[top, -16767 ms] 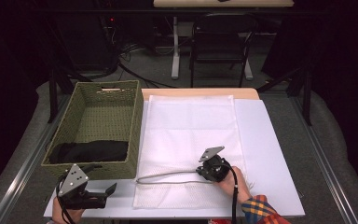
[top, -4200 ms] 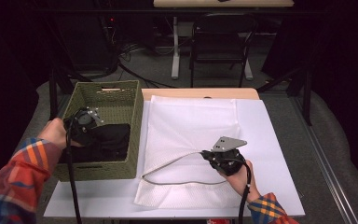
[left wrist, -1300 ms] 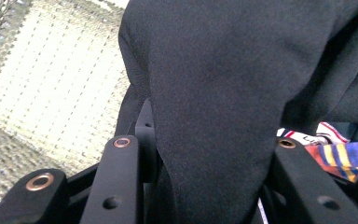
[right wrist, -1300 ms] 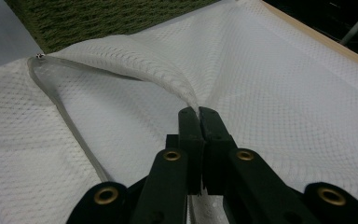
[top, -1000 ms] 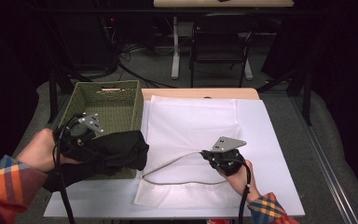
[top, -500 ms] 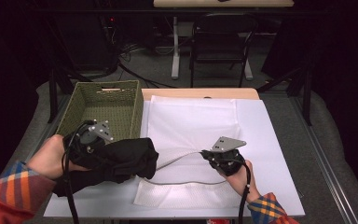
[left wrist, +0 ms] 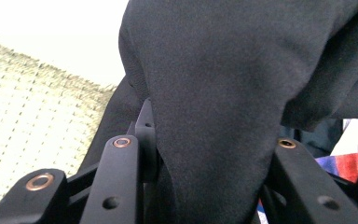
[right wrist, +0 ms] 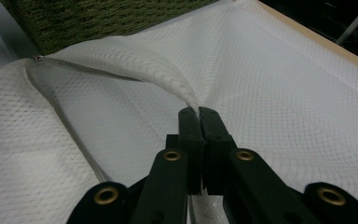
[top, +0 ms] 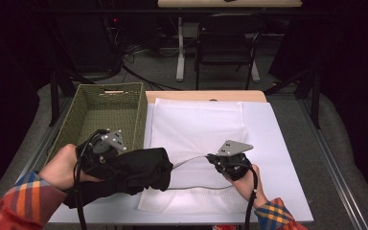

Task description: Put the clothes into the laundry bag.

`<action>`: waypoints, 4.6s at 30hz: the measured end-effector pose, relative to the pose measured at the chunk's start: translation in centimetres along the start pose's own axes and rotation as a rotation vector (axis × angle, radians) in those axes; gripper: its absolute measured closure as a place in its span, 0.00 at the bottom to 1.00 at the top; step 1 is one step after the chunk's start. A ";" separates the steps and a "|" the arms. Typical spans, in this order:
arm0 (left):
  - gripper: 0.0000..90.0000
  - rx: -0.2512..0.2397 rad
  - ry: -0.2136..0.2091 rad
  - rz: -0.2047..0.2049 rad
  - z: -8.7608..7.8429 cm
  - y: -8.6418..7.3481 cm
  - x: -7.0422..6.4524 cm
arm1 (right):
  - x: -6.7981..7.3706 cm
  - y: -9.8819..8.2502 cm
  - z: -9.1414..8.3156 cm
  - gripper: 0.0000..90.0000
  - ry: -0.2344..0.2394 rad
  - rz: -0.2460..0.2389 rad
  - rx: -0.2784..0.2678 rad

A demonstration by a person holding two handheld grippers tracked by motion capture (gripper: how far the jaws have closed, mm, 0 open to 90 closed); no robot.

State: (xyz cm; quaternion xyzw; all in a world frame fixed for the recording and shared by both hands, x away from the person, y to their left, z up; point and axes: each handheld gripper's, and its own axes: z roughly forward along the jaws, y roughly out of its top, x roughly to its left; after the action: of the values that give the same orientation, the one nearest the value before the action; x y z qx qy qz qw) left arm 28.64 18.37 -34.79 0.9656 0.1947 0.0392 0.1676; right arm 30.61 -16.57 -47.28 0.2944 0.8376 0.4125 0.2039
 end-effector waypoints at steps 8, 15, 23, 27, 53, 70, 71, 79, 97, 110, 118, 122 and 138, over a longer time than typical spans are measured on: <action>0.69 -0.002 -0.049 0.021 1.3 1.0 -1.0 | 0.0 0.0 -0.1 0.99 -0.001 0.001 -0.004; 0.69 -0.012 -0.087 0.026 2.5 1.7 -1.6 | 0.0 0.0 -0.2 0.99 -0.007 0.003 -0.006; 0.69 -0.020 -0.115 0.046 3.9 2.4 -2.1 | 0.1 0.1 -0.2 0.99 -0.008 0.007 -0.008; 0.69 -0.029 -0.134 0.047 4.6 2.8 -2.2 | 0.0 0.2 -0.3 0.99 -0.003 0.013 -0.007; 0.69 -0.064 -0.151 -0.016 9.1 5.5 -1.9 | -0.3 0.5 -0.9 0.99 -0.028 0.042 -0.030; 0.68 -0.053 -0.153 -0.048 12.3 6.5 -1.9 | -0.4 0.6 -1.0 0.99 -0.035 0.055 -0.040; 0.68 -0.049 -0.153 -0.046 12.5 6.6 -1.9 | -0.4 0.6 -1.0 0.99 -0.034 0.054 -0.041; 0.68 -0.044 -0.147 -0.076 13.9 6.9 -2.4 | -0.2 0.7 -1.1 0.99 -0.034 0.052 -0.046; 0.63 -0.064 -0.044 -0.240 18.1 7.5 -1.6 | 0.3 0.6 -0.8 0.99 -0.026 0.045 -0.040; 0.31 -0.089 -0.064 -0.175 18.4 6.5 -2.3 | 0.2 0.4 -0.8 0.99 -0.024 0.055 -0.034; 0.19 -0.106 -0.059 -0.153 17.3 5.1 -2.9 | 0.2 0.4 -0.8 0.99 -0.024 0.051 -0.032; 0.16 -0.110 -0.057 -0.149 16.8 4.2 -3.1 | 0.2 0.4 -0.8 0.99 -0.024 0.052 -0.034; 0.30 -0.120 -0.060 -0.090 17.3 2.0 -3.6 | 0.2 0.4 -0.8 0.99 -0.023 0.054 -0.030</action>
State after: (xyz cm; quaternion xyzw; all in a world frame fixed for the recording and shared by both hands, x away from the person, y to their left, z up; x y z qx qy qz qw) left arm 28.48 9.84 -50.44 0.9448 0.2302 0.0141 0.2326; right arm 30.07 -16.69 -46.47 0.3184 0.8208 0.4269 0.2068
